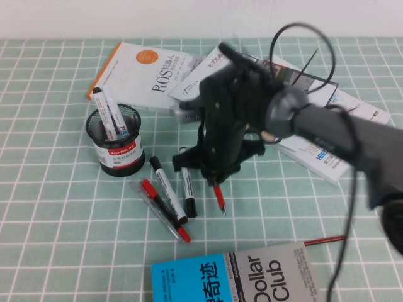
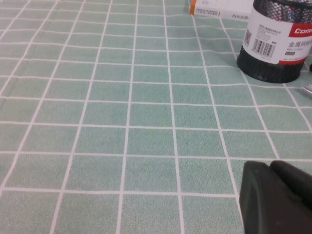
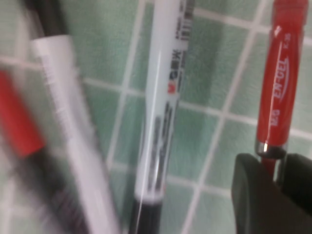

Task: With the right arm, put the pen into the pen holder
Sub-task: Pick up the pen on the table, then place the pen onto the pen holder

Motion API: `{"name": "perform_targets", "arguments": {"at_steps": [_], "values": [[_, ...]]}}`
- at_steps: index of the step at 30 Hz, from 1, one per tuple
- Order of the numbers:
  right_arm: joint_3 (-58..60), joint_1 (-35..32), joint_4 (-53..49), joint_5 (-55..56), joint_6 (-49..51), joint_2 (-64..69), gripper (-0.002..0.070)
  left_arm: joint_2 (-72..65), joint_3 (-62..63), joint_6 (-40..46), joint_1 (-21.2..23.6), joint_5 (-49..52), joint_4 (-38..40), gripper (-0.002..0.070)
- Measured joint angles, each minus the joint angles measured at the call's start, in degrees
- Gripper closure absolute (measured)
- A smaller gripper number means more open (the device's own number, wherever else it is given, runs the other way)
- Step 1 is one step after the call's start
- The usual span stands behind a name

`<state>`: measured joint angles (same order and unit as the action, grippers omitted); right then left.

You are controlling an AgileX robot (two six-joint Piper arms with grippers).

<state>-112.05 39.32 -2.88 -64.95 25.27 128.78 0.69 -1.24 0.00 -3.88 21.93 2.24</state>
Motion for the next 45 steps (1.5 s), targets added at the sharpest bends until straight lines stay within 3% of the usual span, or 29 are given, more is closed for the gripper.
{"name": "perform_targets", "arguments": {"at_steps": [5, 12, 17, 25, 30, 37, 45], "values": [[7.3, 0.0, -0.1, 7.4, -2.2, -10.9, 0.0605, 0.0, 0.0, 0.0, 0.0, 0.0, 0.0, 0.0681], [31.2, 0.8, 5.4, 45.0, -10.2, -27.6, 0.0605, 0.0, 0.0, 0.0, 0.0, 0.0, 0.0, 0.0681], [39.1, 2.6, 4.7, 66.9, -12.6, -28.3, 0.0605, 0.0, 0.0, 0.0, 0.0, 0.0, 0.0, 0.0681], [38.5, 4.9, -3.5, 93.5, -12.7, -21.9, 0.0605, 0.0, 0.0, 0.0, 0.0, 0.0, 0.0, 0.0681], [30.9, 5.1, -5.4, 98.0, -12.7, -14.8, 0.0605, 0.0, 0.0, 0.0, 0.0, 0.0, 0.0, 0.0681], [19.9, 5.1, -7.8, 95.4, -12.7, -4.8, 0.0605, 0.0, 0.0, 0.0, 0.0, 0.0, 0.0, 0.0681], [17.5, 5.1, -8.1, 92.4, -12.7, -0.1, 0.0605, 0.0, 0.0, 0.0, 0.0, 0.0, 0.0, 0.0681]]}}
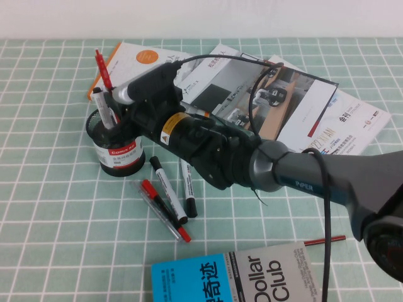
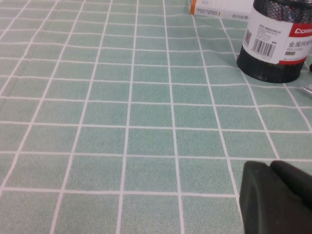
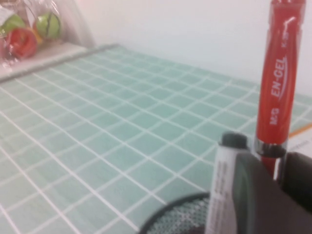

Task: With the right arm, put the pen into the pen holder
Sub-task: Place the pen onto the pen holder

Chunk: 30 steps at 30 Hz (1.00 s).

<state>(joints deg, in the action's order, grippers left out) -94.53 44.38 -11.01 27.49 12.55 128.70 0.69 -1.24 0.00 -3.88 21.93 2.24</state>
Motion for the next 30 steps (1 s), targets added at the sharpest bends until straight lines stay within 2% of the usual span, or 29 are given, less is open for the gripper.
{"name": "perform_targets", "arguments": {"at_steps": [21, 24, 30], "values": [[-0.1, -0.7, -0.1, -2.3, -0.1, 0.7, 0.0600, 0.0, 0.0, 0.0, 0.0, 0.0, 0.0, 0.0681], [-0.1, -0.7, -0.1, -2.3, -0.1, 0.7, 0.0558, 0.0, 0.0, 0.0, 0.0, 0.0, 0.0, 0.0681], [-0.1, -0.7, -0.2, -2.7, -0.1, 0.7, 0.0370, 0.0, 0.0, 0.0, 0.0, 0.0, 0.0, 0.0681]]}}
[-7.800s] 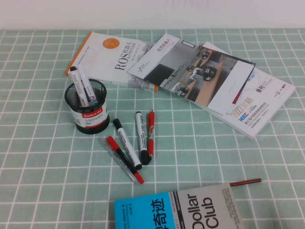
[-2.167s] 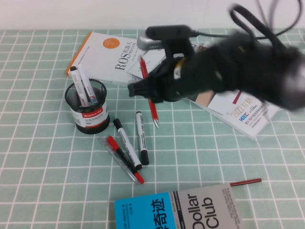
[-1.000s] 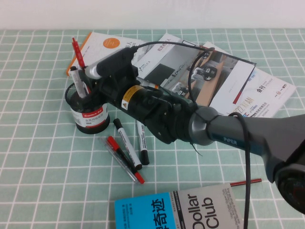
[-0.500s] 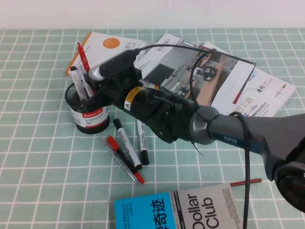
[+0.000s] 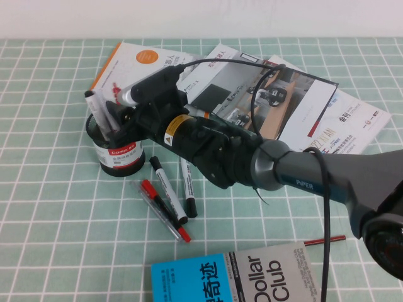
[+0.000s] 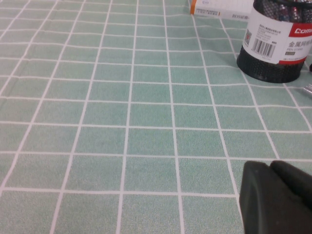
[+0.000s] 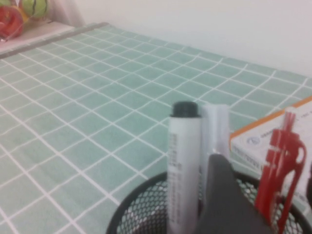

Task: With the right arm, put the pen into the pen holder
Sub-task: Place the pen onto the pen holder

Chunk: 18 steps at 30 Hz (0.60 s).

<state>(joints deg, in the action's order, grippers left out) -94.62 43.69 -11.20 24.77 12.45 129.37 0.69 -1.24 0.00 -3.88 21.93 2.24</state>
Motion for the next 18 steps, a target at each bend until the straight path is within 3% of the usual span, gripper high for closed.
{"name": "perform_targets", "arguments": {"at_steps": [5, 9, 12, 16, 18], "values": [[0.0, 0.0, 0.0, -3.2, 0.0, -0.4, 0.0326, 0.0, 0.0, 0.0, 0.0, 0.0, 0.0, 0.0681], [0.0, 0.1, -1.5, -9.2, 0.0, -3.4, 0.0347, 0.0, 0.0, 0.0, 0.0, 0.0, 0.0, 0.0681], [0.0, 0.6, -1.9, -16.4, 0.3, -8.2, 0.0435, 0.0, 0.0, 0.0, 0.0, 0.0, 0.0, 0.0681], [0.0, 1.6, -2.0, -29.1, 1.0, -16.2, 0.0626, 0.0, 0.0, 0.0, 0.0, 0.0, 0.0, 0.0681], [0.5, 2.0, -2.0, -34.0, 0.7, -19.7, 0.0666, 0.0, 0.0, 0.0, 0.0, 0.0, 0.0, 0.0681]]}}
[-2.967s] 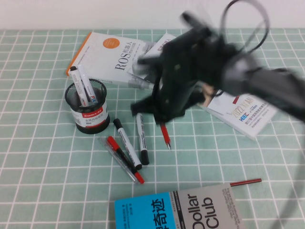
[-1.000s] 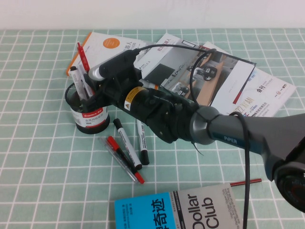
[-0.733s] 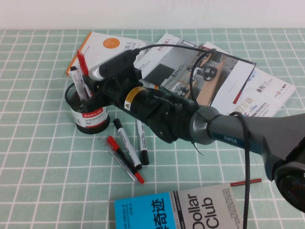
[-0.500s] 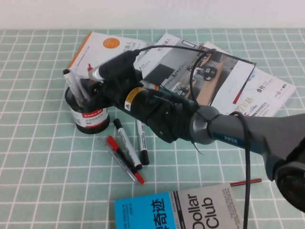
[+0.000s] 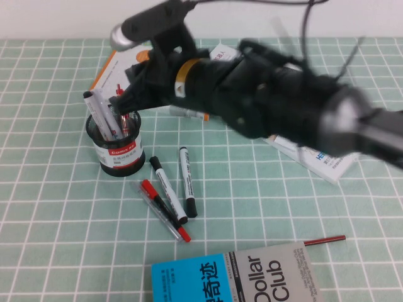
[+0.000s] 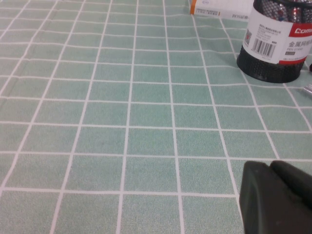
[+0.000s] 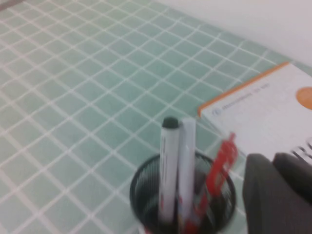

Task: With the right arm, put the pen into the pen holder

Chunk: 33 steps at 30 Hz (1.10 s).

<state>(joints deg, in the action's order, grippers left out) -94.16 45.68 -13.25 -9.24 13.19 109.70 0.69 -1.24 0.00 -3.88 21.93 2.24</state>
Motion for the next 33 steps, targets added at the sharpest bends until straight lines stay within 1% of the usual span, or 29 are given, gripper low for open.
{"name": "perform_targets", "arguments": {"at_steps": [3, 7, 17, 21, 23, 27, 31, 33], "values": [[3.4, 0.6, 0.6, -4.8, -1.6, -6.0, 0.0686, 0.0, 0.0, 0.0, 0.0, 0.0, 0.0, 0.0681], [11.3, 1.1, 1.0, -9.6, -2.2, -15.6, 0.0694, 0.0, 0.0, 0.0, 0.0, 0.0, 0.0, 0.0681], [32.0, 1.1, 2.4, -20.2, -2.4, -45.4, 0.0695, 0.0, 0.0, 0.0, 0.0, 0.0, 0.0, 0.0681], [38.5, 1.1, 4.2, -27.5, -2.4, -55.8, 0.0695, 0.0, 0.0, 0.0, 0.0, 0.0, 0.0, 0.0681], [40.3, 1.1, 4.2, -33.2, -2.4, -59.9, 0.0695, 0.0, 0.0, 0.0, 0.0, 0.0, 0.0, 0.0681], [43.6, 1.1, 4.2, -39.6, -2.4, -66.8, 0.0695, 0.0, 0.0, 0.0, 0.0, 0.0, 0.0, 0.0681], [47.7, 1.1, 3.1, -39.4, -2.2, -69.8, 0.0695, 0.0, 0.0, 0.0, 0.0, 0.0, 0.0, 0.0681], [49.8, 1.1, 1.4, -38.2, 0.7, -70.0, 0.0695, 0.0, 0.0, 0.0, 0.0, 0.0, 0.0, 0.0681]]}}
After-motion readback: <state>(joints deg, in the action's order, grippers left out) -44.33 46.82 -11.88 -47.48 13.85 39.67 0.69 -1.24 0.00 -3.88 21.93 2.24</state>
